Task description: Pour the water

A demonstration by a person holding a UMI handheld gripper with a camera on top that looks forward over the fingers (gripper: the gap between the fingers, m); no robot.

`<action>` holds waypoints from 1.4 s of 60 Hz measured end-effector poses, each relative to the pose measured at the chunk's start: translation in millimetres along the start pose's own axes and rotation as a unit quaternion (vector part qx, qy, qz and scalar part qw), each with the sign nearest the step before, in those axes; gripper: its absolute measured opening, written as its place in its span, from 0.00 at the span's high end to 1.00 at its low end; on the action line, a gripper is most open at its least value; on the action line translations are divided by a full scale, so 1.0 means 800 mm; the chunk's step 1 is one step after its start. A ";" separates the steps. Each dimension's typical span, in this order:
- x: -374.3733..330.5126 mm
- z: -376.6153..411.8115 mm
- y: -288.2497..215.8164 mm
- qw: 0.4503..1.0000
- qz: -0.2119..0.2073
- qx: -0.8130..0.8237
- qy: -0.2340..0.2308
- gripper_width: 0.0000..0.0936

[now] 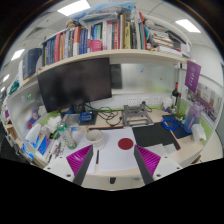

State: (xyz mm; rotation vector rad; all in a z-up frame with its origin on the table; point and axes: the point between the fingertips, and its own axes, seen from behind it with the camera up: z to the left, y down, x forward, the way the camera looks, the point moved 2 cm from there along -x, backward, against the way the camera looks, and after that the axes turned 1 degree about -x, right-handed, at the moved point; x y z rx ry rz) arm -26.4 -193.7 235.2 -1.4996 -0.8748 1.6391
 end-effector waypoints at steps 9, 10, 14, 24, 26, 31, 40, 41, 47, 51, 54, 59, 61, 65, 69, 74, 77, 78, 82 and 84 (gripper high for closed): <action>0.026 0.087 0.018 0.996 -0.025 -0.028 -0.076 0.08; 0.045 0.097 0.037 0.996 -0.030 -0.034 -0.080 0.08; 0.074 0.142 0.054 0.994 -0.040 -0.043 -0.096 0.08; 0.162 0.243 0.051 0.991 -0.088 -0.040 -0.096 0.08; 0.181 0.256 0.047 0.990 -0.099 -0.048 -0.084 0.08; 0.232 0.283 0.040 0.989 -0.118 -0.061 -0.061 0.08; 0.306 0.308 0.044 0.990 -0.121 -0.057 -0.036 0.08; 0.311 0.309 0.043 0.990 -0.123 -0.057 -0.034 0.08; 0.341 0.314 0.041 0.989 -0.132 -0.063 -0.019 0.15; 0.354 0.318 0.044 0.989 -0.134 -0.063 -0.015 0.32; 0.358 0.318 0.043 0.989 -0.140 -0.057 -0.010 0.43; 0.360 0.314 0.041 0.987 -0.150 -0.050 -0.005 0.47; 0.360 0.314 0.040 0.987 -0.154 -0.043 -0.002 0.51; 0.360 0.313 0.039 0.986 -0.162 -0.037 -0.004 0.61; 0.364 0.314 0.037 0.985 -0.167 -0.035 -0.008 0.67; 0.366 0.316 0.036 0.987 -0.158 -0.028 -0.018 0.68; 0.367 0.317 0.032 0.989 -0.146 -0.006 -0.029 0.68; 0.366 0.317 0.029 0.989 -0.143 0.003 -0.034 0.68; 0.354 0.314 0.010 0.988 -0.136 0.051 -0.051 0.68; 0.347 0.312 -0.002 0.985 -0.131 0.088 -0.063 0.68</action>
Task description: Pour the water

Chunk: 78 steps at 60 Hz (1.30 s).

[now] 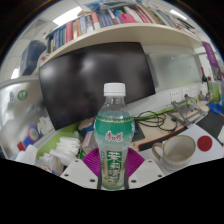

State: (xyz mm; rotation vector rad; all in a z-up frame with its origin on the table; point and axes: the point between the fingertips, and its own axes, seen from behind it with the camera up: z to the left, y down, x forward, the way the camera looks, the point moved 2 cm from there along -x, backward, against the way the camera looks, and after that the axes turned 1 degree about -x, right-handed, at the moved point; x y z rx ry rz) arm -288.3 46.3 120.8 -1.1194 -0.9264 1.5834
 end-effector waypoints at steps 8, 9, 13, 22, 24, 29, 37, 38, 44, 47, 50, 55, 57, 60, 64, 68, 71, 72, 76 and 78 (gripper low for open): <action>-0.014 0.001 -0.038 0.967 0.041 0.251 -0.032 0.68; -0.016 0.001 -0.041 0.957 0.046 0.284 -0.037 0.68; -0.022 0.002 -0.054 0.918 0.057 0.390 -0.052 0.68; -0.037 0.001 -0.076 0.827 0.069 0.552 -0.077 0.68; -0.038 0.002 -0.079 0.795 0.072 0.595 -0.092 0.68; -0.044 0.005 -0.092 0.735 0.069 0.664 -0.119 0.68; -0.046 -0.001 -0.120 0.613 0.053 0.772 -0.157 0.68; -0.045 -0.003 -0.122 0.600 0.051 0.782 -0.161 0.68; -0.044 -0.018 -0.124 0.570 0.043 0.804 -0.163 0.68; -0.042 -0.023 -0.122 0.565 0.042 0.808 -0.161 0.68; -0.042 -0.030 -0.125 0.544 0.036 0.822 -0.165 0.68; -0.042 -0.035 -0.124 0.531 0.034 0.831 -0.162 0.68; -0.042 -0.034 -0.125 0.527 0.036 0.833 -0.164 0.68; -0.043 -0.033 -0.124 0.524 0.040 0.835 -0.164 0.68; -0.045 -0.028 -0.126 0.530 0.047 0.830 -0.169 0.68; -0.050 -0.021 -0.132 0.566 0.055 0.805 -0.170 0.68; -0.053 -0.012 -0.138 0.625 0.069 0.759 -0.167 0.68; -0.054 -0.011 -0.140 0.650 0.071 0.738 -0.165 0.68; -0.066 -0.014 -0.152 0.764 0.054 0.622 -0.163 0.68; -0.071 -0.022 -0.168 0.823 0.047 0.546 -0.148 0.68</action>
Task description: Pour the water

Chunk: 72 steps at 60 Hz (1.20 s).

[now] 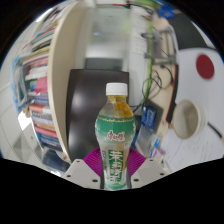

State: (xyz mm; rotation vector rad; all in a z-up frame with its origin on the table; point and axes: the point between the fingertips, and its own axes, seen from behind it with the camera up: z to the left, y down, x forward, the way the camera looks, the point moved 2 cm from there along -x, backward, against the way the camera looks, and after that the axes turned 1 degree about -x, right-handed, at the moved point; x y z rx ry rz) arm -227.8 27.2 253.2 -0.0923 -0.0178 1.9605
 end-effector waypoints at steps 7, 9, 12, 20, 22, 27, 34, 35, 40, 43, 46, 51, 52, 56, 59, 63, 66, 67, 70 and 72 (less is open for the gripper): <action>-0.031 0.025 -0.078 0.941 -0.072 -0.327 0.039 0.68; -0.042 0.036 -0.103 0.907 -0.087 -0.406 0.066 0.68; -0.056 0.041 -0.137 0.854 -0.111 -0.500 0.090 0.68; -0.083 -0.001 -0.214 0.747 -0.125 -0.637 0.141 0.68; -0.087 -0.019 -0.228 0.731 -0.120 -0.654 0.151 0.68; -0.093 -0.075 -0.257 0.712 -0.099 -0.672 0.177 0.68; -0.090 -0.143 -0.279 0.716 -0.071 -0.669 0.185 0.68; -0.090 -0.149 -0.280 0.717 -0.068 -0.669 0.183 0.68; -0.084 -0.178 -0.285 0.717 -0.059 -0.672 0.174 0.68; -0.079 -0.191 -0.285 0.724 -0.051 -0.668 0.163 0.68; -0.076 -0.203 -0.287 0.727 -0.045 -0.667 0.158 0.68; -0.073 -0.228 -0.290 0.737 -0.034 -0.656 0.157 0.68; -0.074 -0.234 -0.291 0.739 -0.031 -0.654 0.159 0.68; -0.078 -0.230 -0.296 0.735 -0.049 -0.659 0.151 0.68; -0.079 -0.230 -0.294 0.733 -0.053 -0.662 0.148 0.68; -0.080 -0.230 -0.294 0.729 -0.060 -0.666 0.146 0.68; -0.080 -0.229 -0.294 0.727 -0.064 -0.669 0.144 0.67; -0.081 -0.228 -0.296 0.727 -0.066 -0.669 0.144 0.66; -0.082 -0.228 -0.298 0.726 -0.073 -0.668 0.145 0.54; -0.081 -0.227 -0.297 0.725 -0.074 -0.670 0.142 0.50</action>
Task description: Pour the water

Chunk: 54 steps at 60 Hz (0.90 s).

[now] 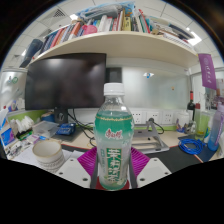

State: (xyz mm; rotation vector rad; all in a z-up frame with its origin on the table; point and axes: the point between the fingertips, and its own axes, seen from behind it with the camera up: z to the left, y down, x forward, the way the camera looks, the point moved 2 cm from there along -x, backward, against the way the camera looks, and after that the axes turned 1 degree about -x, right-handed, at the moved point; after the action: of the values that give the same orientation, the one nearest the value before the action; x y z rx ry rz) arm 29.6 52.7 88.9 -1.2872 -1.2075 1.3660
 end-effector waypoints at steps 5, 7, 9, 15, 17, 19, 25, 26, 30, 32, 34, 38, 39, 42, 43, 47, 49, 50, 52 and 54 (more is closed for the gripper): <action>-0.001 0.000 0.003 1.000 0.007 -0.007 0.000 0.42; -0.004 -0.004 0.009 1.000 0.018 -0.010 0.006 0.32; -0.010 -0.008 0.014 0.999 0.027 -0.011 0.013 0.23; -0.047 -0.009 0.024 0.998 0.050 -0.020 0.027 0.08; -0.065 -0.009 0.023 0.998 0.055 -0.024 0.035 0.07; -0.086 -0.008 0.024 0.997 0.065 -0.027 0.042 0.07; -0.152 0.002 0.019 0.992 0.102 -0.024 0.064 0.09; -0.163 0.005 0.017 0.991 0.109 -0.019 0.068 0.09; -0.204 0.025 0.007 0.988 0.137 0.008 0.075 0.08; -0.223 0.032 -0.001 0.986 0.149 0.017 0.077 0.08; -0.239 0.041 -0.013 0.985 0.152 0.029 0.079 0.08; -0.266 0.056 -0.045 0.985 0.144 0.050 0.086 0.08; -0.272 0.059 -0.056 0.984 0.146 0.053 0.088 0.08; -0.290 0.065 -0.076 0.984 0.141 0.060 0.095 0.08; -0.295 0.066 -0.082 0.983 0.140 0.062 0.100 0.08; -0.313 0.071 -0.109 0.983 0.132 0.068 0.110 0.08; -0.320 0.072 -0.126 0.983 0.128 0.068 0.115 0.07; -0.323 0.073 -0.132 0.983 0.123 0.067 0.119 0.08; -0.330 0.073 -0.143 0.983 0.116 0.062 0.124 0.08; -0.336 0.075 -0.153 0.984 0.112 0.056 0.127 0.09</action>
State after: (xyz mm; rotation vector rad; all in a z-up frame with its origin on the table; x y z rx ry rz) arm -12.0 -200.1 247.4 -1.4991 -0.8197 1.3565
